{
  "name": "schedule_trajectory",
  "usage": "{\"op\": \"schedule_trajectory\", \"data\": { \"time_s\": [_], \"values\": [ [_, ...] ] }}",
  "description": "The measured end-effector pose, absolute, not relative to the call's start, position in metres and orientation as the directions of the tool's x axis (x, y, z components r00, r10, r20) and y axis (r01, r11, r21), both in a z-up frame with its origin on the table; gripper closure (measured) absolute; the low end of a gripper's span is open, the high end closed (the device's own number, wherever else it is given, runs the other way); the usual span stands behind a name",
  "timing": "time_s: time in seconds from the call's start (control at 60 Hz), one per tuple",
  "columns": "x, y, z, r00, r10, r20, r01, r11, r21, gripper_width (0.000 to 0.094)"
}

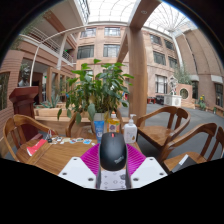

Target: Arrange mouse

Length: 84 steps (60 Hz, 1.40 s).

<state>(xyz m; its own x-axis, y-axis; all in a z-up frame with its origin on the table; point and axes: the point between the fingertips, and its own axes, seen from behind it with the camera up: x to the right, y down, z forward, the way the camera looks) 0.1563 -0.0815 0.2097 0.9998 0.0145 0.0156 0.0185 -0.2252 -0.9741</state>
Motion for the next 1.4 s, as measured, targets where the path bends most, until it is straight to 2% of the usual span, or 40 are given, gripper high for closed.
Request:
{"op": "schedule_trajectory", "data": {
  "time_s": [0.05, 0.067, 0.15, 0.217, 0.3, 0.417, 0.5, 0.533, 0.583, 0.633, 0.65, 0.7, 0.867, 1.017, 1.4],
  "values": [
    [0.184, -0.071, 0.172, 0.999, -0.021, 0.028, 0.020, -0.307, -0.951, 0.0607],
    [0.195, -0.074, 0.146, 0.999, -0.029, 0.035, 0.023, -0.330, -0.944, 0.0607],
    [0.228, -0.067, 0.092, 0.995, -0.065, 0.075, 0.038, -0.444, -0.895, 0.0602],
    [0.241, -0.070, 0.049, 0.994, -0.071, 0.086, 0.039, -0.500, -0.865, 0.0594],
    [0.247, -0.075, 0.016, 0.995, -0.075, 0.067, 0.014, -0.560, -0.829, 0.0553],
    [0.247, -0.078, -0.008, 0.996, -0.073, 0.047, -0.005, -0.593, -0.805, 0.0505],
    [0.247, -0.080, -0.006, 0.996, -0.066, 0.067, 0.014, -0.599, -0.801, 0.0472],
    [0.246, -0.083, -0.003, 0.995, -0.065, 0.073, 0.020, -0.601, -0.799, 0.0430],
    [0.245, -0.087, 0.009, 0.995, -0.066, 0.078, 0.024, -0.589, -0.808, 0.0284],
    [0.243, -0.093, 0.026, 0.994, -0.069, 0.082, 0.028, -0.579, -0.815, 0.0089],
    [0.242, -0.096, 0.032, 0.994, -0.071, 0.084, 0.028, -0.573, -0.819, 0.0067],
    [0.240, -0.105, 0.050, 0.993, -0.075, 0.091, 0.033, -0.559, -0.829, 0.0108],
    [0.229, -0.145, 0.110, 0.991, -0.089, 0.099, 0.038, -0.519, -0.854, 0.0083],
    [0.222, -0.188, 0.146, 0.988, -0.107, 0.107, 0.040, -0.499, -0.865, 0.0083],
    [0.199, -0.278, 0.149, 0.990, -0.080, 0.112, 0.053, -0.532, -0.845, 0.0084]
  ]
}}
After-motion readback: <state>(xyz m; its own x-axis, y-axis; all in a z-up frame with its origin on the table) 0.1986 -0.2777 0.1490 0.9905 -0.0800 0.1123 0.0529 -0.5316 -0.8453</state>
